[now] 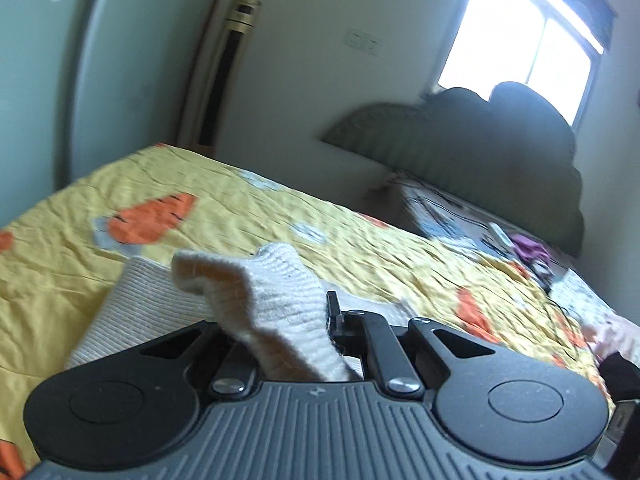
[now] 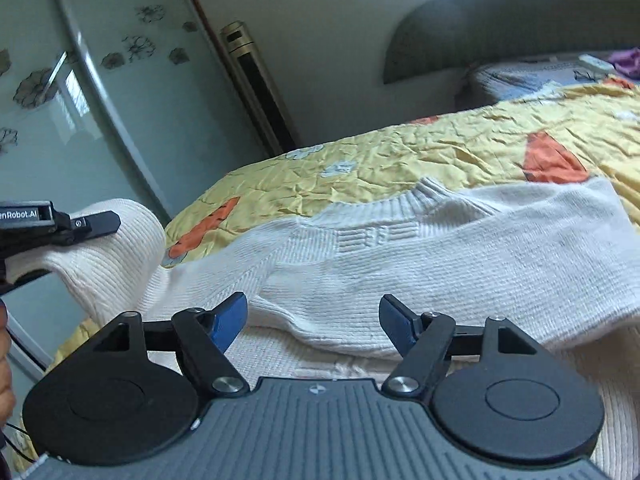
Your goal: Fold small clothes
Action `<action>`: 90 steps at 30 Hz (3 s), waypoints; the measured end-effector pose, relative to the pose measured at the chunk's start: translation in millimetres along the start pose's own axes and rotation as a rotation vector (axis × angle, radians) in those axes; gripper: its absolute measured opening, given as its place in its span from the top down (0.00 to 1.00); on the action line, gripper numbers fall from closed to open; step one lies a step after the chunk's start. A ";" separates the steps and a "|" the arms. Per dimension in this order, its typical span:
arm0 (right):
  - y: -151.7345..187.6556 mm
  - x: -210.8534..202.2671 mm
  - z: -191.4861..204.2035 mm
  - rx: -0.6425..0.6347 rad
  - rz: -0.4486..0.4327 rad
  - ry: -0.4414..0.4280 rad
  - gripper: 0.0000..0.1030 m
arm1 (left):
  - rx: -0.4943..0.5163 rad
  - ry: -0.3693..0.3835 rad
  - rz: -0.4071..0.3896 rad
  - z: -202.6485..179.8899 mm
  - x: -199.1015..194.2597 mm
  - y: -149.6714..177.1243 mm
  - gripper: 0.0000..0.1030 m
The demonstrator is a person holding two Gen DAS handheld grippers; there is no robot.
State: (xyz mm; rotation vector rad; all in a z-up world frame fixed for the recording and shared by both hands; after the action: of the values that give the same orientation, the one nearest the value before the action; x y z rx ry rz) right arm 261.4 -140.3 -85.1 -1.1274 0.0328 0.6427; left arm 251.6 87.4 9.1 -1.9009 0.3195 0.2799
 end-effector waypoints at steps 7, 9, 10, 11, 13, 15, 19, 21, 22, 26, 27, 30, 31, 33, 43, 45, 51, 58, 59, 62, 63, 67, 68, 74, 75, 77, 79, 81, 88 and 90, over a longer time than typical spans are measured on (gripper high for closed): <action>8.4 -3.4 -48.5 0.196 -0.001 0.014 0.23 | 0.008 0.096 0.100 -60.4 32.8 39.9 0.94; 7.4 -7.5 -55.0 0.211 -0.014 0.017 0.23 | 0.004 0.117 0.141 -77.0 41.2 55.3 0.94; 6.5 -9.0 -57.9 0.222 -0.021 0.013 0.23 | 0.009 0.123 0.157 -83.0 44.6 62.0 0.94; 5.8 -10.7 -60.7 0.236 -0.029 0.005 0.23 | 0.012 0.127 0.169 -85.8 48.4 67.3 0.94; 3.0 -13.6 -65.4 0.265 -0.045 -0.017 0.23 | 0.022 0.134 0.197 -96.8 51.6 80.9 0.94; -0.4 -14.2 -70.0 0.285 -0.060 -0.038 0.23 | 0.034 0.133 0.211 -100.5 55.8 89.5 0.94; -3.7 -9.1 -85.0 0.356 -0.072 -0.044 0.23 | 0.041 0.130 0.237 -103.4 60.3 99.2 0.94; -3.3 -5.0 -91.8 0.398 -0.072 -0.050 0.23 | 0.043 0.131 0.243 -103.6 61.1 100.9 0.94; -2.6 -3.1 -94.7 0.414 -0.070 -0.050 0.23 | 0.044 0.131 0.248 -104.3 61.7 101.5 0.94; 0.0 3.8 -99.3 0.429 -0.059 -0.050 0.23 | 0.042 0.131 0.267 -105.4 66.0 104.3 0.94; 0.1 5.2 -98.7 0.426 -0.058 -0.052 0.23 | 0.036 0.137 0.272 -105.9 66.9 104.5 0.93; -0.6 9.4 -96.3 0.415 -0.057 -0.058 0.23 | 0.028 0.175 0.307 -108.9 69.4 106.7 0.86; -0.4 11.2 -96.6 0.412 -0.054 -0.052 0.23 | 0.024 0.199 0.318 -110.3 69.2 106.7 0.81; 0.9 14.6 -98.2 0.412 -0.044 -0.043 0.21 | 0.022 0.198 0.310 -107.7 66.7 101.3 0.62; 4.6 17.4 -95.9 0.382 -0.013 -0.069 0.19 | 0.088 0.002 0.118 -44.9 34.4 54.0 0.09; 3.8 20.1 -89.9 0.304 0.002 -0.047 0.37 | 0.138 -0.048 0.111 -35.1 27.3 60.1 0.09; 7.2 30.1 -90.1 0.120 0.047 0.071 0.89 | 0.308 -0.156 0.061 -18.3 0.3 91.9 0.09; -13.0 24.1 -76.0 -0.070 -0.008 0.068 0.90 | 0.447 -0.215 0.079 -12.4 -0.1 125.0 0.09; -17.9 24.4 -73.2 -0.107 -0.019 0.076 0.90 | 0.444 -0.214 0.081 -11.5 0.1 126.0 0.09; -33.0 27.6 -66.0 -0.215 -0.046 0.114 0.90 | 0.447 -0.221 0.077 -9.4 0.0 128.8 0.09; -37.1 29.0 -64.2 -0.247 -0.055 0.127 0.90 | 0.450 -0.227 0.083 -8.1 1.0 130.7 0.09; -46.6 34.6 -59.9 -0.312 -0.073 0.154 0.90 | 0.446 -0.237 0.108 -2.2 6.1 138.5 0.09; -47.8 36.1 -60.2 -0.318 -0.072 0.157 0.90 | 0.445 -0.240 0.110 -1.4 6.7 139.3 0.09; -51.7 46.9 -68.9 -0.303 -0.078 0.178 0.90 | 0.442 -0.247 0.117 0.6 8.7 141.7 0.06; -52.5 48.4 -69.9 -0.298 -0.082 0.182 0.90 | 0.439 -0.247 0.118 0.9 8.8 142.0 0.06; -55.5 50.7 -72.3 -0.289 -0.090 0.186 0.90 | 0.432 -0.246 0.124 2.4 10.2 142.7 0.05; -56.8 55.8 -75.2 -0.281 -0.083 0.194 0.90 | 0.427 -0.246 0.130 4.0 12.2 142.9 0.05; -52.5 64.7 -79.8 -0.275 -0.043 0.205 0.80 | 0.427 -0.248 0.130 4.1 12.5 143.3 0.05; -44.1 46.8 -99.3 -0.270 -0.081 0.376 0.44 | 0.431 -0.250 0.128 3.7 12.4 143.8 0.04; -36.4 38.0 -89.9 -0.258 -0.069 0.298 0.36 | 0.433 -0.250 0.128 3.9 11.8 144.4 0.04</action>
State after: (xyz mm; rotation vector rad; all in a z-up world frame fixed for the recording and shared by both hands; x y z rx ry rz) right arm 336.5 -208.6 -108.2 -1.4611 0.1688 0.4202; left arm 211.6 42.2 -122.6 -1.4050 0.3041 0.4882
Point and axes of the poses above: each gripper's, at about its wrist camera, not at the fingertips, and x roughly the way its jaws point, z to its left, y to its underside, the point moved 8 cm from there along x, roughly the way its jaws point, and after that the axes turned 9 degrees about -z, right-handed, at the moved point
